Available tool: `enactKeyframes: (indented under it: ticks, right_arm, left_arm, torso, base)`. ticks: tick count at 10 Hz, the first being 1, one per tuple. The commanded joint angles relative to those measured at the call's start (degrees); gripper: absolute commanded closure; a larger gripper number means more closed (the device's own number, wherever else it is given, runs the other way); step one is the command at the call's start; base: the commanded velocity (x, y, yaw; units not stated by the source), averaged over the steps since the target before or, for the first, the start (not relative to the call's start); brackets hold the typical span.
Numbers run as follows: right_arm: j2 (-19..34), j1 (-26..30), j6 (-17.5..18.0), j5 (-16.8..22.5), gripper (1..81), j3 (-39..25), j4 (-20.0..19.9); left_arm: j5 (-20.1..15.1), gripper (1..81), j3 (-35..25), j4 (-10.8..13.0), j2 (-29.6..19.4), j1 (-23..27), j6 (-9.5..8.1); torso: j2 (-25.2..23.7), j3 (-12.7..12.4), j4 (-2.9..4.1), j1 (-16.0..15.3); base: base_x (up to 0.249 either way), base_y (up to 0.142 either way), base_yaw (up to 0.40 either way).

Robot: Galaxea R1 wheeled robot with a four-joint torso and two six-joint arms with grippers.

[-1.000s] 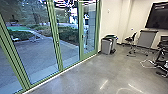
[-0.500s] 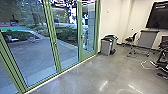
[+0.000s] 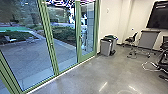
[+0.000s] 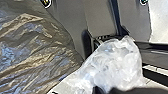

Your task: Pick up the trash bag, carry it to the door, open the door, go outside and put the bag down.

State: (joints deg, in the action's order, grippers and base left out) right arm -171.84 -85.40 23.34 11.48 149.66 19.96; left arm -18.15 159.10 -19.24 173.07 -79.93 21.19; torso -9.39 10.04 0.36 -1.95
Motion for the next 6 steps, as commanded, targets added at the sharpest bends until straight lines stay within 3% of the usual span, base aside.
enactKeyframes:
  ticks: [1,5,6]
  right_arm:
    - [-0.1,2.8,-0.2,3.2,1.0,-0.2,0.3]
    - [-0.1,2.8,-0.2,3.1,1.0,-0.2,0.4]
    - [-0.1,2.8,-0.2,2.6,1.0,-0.2,0.4]
  left_arm:
    - [-4.6,81.1,0.1,-0.1,-0.1,3.2,0.26]
    - [-4.7,81.1,0.2,-0.1,-0.1,3.2,0.26]
    - [-4.7,81.1,0.2,-0.1,-0.2,3.2,0.26]
  torso:
    - [0.0,0.0,0.00,0.0]
    - [0.0,0.0,0.00,0.0]
    - [0.0,0.0,0.00,0.0]
  base:
    - [0.190,-0.095,0.000]
    - [0.190,-0.082,0.000]
    - [0.185,0.000,0.000]
